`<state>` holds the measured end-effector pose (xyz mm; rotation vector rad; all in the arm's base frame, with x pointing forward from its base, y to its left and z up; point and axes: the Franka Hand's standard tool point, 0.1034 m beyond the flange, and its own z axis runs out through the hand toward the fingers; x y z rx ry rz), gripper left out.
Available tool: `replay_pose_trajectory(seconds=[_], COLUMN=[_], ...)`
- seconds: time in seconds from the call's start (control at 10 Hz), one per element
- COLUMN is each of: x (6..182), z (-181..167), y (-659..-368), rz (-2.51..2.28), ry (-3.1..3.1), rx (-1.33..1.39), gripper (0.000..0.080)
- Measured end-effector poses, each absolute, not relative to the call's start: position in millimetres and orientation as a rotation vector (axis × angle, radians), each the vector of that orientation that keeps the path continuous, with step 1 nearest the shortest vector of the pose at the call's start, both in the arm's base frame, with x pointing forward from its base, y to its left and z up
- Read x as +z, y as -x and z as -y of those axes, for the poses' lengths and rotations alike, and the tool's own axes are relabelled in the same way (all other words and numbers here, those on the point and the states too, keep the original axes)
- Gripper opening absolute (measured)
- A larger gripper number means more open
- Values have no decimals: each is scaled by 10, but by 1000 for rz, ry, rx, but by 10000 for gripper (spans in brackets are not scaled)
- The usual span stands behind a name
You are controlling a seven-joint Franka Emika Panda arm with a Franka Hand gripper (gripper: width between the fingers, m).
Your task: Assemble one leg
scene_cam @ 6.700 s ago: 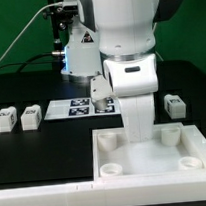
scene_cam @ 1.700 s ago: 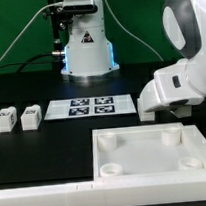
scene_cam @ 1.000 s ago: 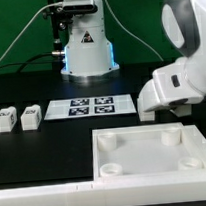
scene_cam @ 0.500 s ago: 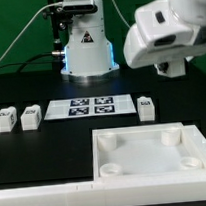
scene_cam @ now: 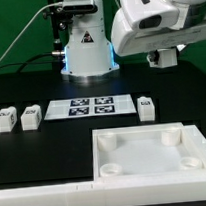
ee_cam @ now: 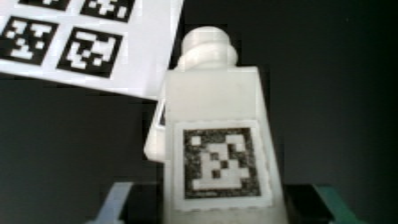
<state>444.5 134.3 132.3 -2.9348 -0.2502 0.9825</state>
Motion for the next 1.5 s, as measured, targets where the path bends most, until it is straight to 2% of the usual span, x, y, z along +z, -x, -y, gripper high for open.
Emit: replay_pose_trajectory(seconds=[0.2, 0.4, 0.6, 0.7, 0.8, 1.1, 1.2, 1.3, 1.4, 1.5], x=[1307, 1323, 1578, 1721, 1826, 1793, 1792, 1682, 1648, 1488], z=[-1352, -1297, -1183, -1185, -1188, -1128, -1099, -1103, -1015, -994], y=[-4489, -4807, -5363, -5568, -5632, -5611, -5631, -5598, -5853, -6137], rz=[247, 282, 315, 343, 340, 315, 302, 309, 299, 290], ry=[2952, 3027, 3041, 3040, 3026, 2943, 2867, 2898, 2885, 2876], rx=[920, 480, 88, -142, -335, -770, -1017, -920, -978, -987], gripper=[294, 294, 294, 294, 294, 294, 294, 294, 294, 294])
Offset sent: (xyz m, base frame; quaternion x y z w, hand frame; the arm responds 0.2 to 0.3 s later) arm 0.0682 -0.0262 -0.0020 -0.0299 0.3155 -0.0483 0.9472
